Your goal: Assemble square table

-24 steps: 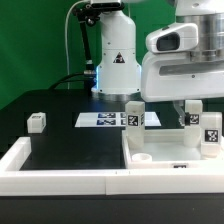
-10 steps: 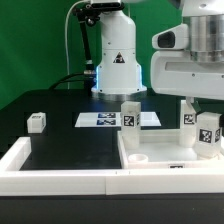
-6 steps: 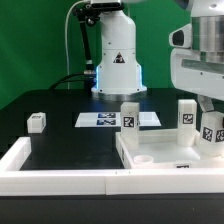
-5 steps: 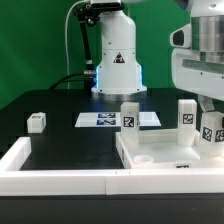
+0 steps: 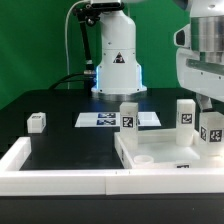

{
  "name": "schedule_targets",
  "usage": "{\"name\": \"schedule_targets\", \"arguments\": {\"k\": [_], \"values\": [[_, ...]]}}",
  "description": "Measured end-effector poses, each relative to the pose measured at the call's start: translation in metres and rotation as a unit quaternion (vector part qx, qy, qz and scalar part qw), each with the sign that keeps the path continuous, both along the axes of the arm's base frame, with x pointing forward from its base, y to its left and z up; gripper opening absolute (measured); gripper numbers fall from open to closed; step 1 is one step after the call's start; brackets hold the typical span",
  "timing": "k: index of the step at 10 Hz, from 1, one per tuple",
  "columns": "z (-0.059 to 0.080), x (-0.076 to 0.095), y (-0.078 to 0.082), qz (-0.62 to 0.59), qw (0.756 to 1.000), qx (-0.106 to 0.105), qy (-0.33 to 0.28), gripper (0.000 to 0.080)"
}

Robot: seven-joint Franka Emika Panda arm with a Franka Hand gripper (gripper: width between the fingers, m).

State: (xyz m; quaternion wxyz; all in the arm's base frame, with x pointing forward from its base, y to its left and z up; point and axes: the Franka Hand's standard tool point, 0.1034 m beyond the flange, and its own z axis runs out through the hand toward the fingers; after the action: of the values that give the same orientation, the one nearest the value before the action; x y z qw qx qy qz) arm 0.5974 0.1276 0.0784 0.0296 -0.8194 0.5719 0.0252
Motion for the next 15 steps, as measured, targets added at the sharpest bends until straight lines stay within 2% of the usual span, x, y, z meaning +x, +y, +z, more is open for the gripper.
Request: {"name": "schedule_targets", "arguments": {"k": [1,4,7,9,12,15], "values": [[0.000,0.000,-0.001,0.007,1.000,0.000,-0.001,0.0633],[0.000,0.002,-0.011,0.161,0.987,-0.001,-0.013,0.0647],[0.000,0.003,-0.014,0.261,0.965,-0.004,-0.019,0.0649],[0.000,0.003,-0.017,0.339,0.940,-0.003,-0.025,0.0649],[0.000,0.003,-0.014,0.443,0.896,-0.019,-0.024,0.0649],[-0.001,0.003,-0.015,0.515,0.856,-0.021,-0.028,0.0649]]}}
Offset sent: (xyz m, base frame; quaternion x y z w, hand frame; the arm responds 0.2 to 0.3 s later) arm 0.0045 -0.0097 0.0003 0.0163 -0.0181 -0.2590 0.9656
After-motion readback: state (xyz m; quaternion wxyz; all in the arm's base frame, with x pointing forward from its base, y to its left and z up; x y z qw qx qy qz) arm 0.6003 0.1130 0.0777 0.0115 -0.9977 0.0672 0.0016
